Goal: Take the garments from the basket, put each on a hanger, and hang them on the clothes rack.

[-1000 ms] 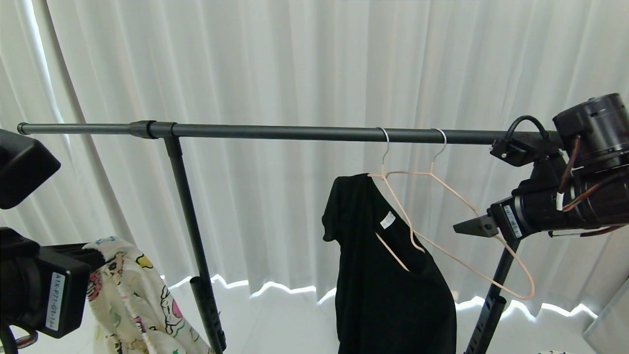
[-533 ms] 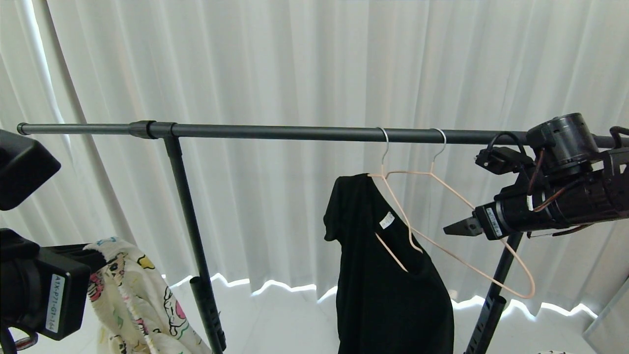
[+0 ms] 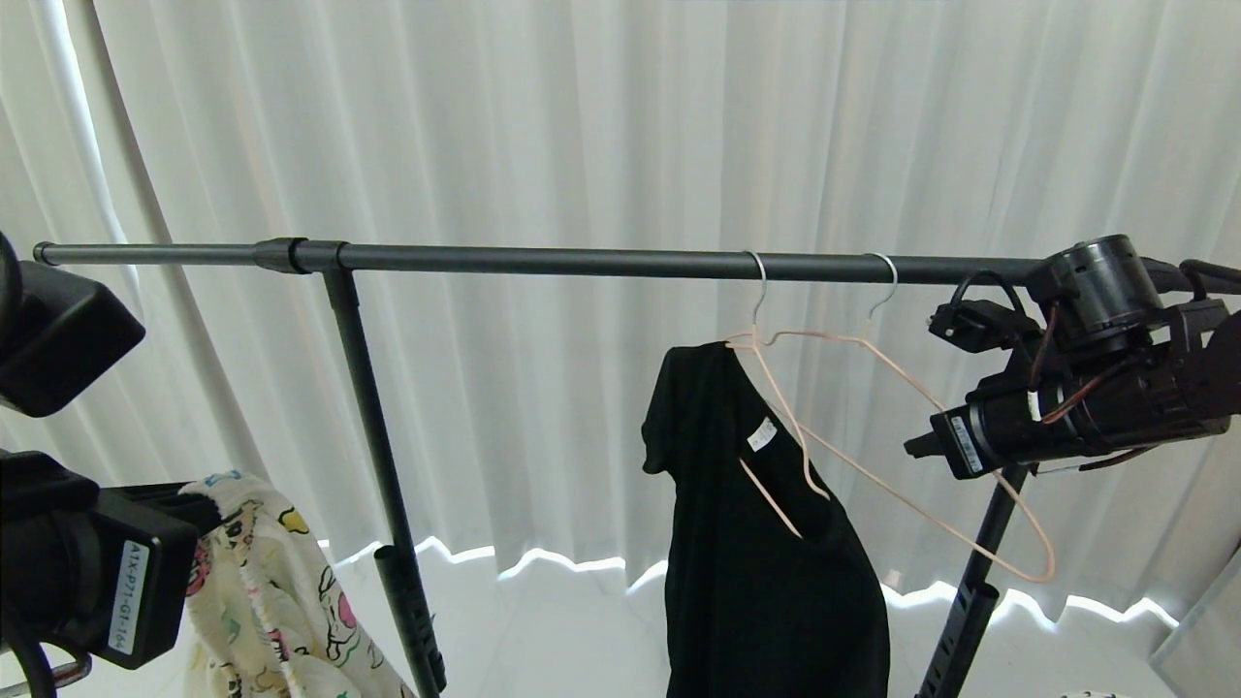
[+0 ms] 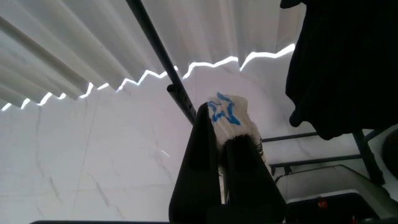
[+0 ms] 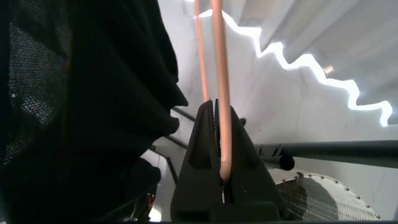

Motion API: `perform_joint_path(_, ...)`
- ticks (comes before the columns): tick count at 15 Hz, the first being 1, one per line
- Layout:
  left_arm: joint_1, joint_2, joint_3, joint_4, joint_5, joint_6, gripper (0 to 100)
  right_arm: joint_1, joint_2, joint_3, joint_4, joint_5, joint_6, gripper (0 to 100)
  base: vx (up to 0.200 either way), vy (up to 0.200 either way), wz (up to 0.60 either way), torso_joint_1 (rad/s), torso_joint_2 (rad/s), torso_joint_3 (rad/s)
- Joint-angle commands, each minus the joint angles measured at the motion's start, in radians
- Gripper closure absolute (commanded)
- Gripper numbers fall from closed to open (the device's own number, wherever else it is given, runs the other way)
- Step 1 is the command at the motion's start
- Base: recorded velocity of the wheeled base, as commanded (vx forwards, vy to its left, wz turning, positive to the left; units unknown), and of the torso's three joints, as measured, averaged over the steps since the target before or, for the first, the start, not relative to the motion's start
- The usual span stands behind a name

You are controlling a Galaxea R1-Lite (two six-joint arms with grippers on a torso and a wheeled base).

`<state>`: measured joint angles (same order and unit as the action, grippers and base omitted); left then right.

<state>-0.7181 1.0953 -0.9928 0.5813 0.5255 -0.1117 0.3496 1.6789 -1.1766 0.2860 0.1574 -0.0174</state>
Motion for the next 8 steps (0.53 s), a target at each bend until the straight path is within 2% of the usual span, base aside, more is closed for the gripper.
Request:
perform_joint_path(1, 0.0, 0.003, 0.0, 0.0, 0.001, 0.0, 100, 0.003, -0.016, 0.0, -0.002, 0.001, 0.001, 100, 0.0, 0.0, 0.0, 0.0, 0.0, 0.0)
perform_joint_path(4, 0.0, 0.0, 0.0, 0.0, 0.001, 0.0, 100, 0.006, -0.054, 0.003, -0.007, 0.011, 0.004, 100, 0.0, 0.0, 0.0, 0.0, 0.0, 0.0)
perform_joint_path(8, 0.0, -0.005, -0.001, 0.0, 0.002, 0.0, 100, 0.006, -0.113, 0.091, -0.163, 0.008, 0.008, 100, 0.0, 0.0, 0.0, 0.0, 0.0, 0.0)
